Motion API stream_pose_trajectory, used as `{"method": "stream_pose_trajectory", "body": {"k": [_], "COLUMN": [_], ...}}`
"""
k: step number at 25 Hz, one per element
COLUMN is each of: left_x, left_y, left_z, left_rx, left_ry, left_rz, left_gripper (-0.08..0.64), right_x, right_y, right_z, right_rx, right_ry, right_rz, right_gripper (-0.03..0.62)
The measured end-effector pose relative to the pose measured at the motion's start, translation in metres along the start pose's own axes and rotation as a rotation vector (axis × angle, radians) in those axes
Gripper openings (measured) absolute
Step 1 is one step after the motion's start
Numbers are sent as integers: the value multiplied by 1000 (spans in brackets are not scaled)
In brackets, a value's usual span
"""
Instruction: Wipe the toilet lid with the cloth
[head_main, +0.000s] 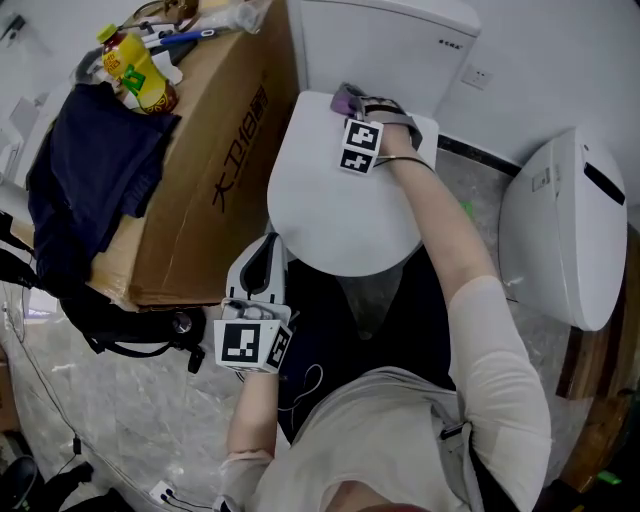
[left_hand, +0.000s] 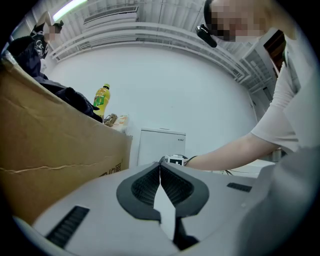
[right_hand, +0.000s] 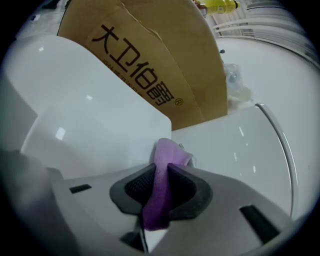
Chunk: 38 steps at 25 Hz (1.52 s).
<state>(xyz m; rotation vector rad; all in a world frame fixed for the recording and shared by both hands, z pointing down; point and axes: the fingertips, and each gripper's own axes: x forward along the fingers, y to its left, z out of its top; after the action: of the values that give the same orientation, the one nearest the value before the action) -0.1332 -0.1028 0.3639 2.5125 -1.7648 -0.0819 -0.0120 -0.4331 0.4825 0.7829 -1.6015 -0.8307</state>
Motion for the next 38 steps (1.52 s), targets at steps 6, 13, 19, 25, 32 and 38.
{"method": "stream_pose_trajectory", "body": {"k": [6, 13, 19, 25, 32, 38], "left_x": [2, 6, 12, 17, 16, 15], "left_y": [2, 3, 5, 11, 26, 34], "left_z": [5, 13, 11, 18, 17, 11], "left_rx": [20, 40, 42, 45, 41, 28], "left_ry": [-9, -18, -8, -25, -35, -24], "left_rz": [16, 22, 10, 14, 36, 46], "left_gripper": [17, 15, 15, 15, 17, 17], "right_x": [-1, -19, -44, -74, -113, -147], "right_y": [11, 30, 54, 79, 110, 136], "right_z": [-1, 11, 26, 38, 56, 67], "right_rx": [4, 38, 31, 86, 81, 60], "right_ry": [28, 42, 16, -6, -41, -64], "right_rz": [59, 161, 228, 290, 338, 362], "right_gripper": [81, 77, 77, 77, 78, 78]}}
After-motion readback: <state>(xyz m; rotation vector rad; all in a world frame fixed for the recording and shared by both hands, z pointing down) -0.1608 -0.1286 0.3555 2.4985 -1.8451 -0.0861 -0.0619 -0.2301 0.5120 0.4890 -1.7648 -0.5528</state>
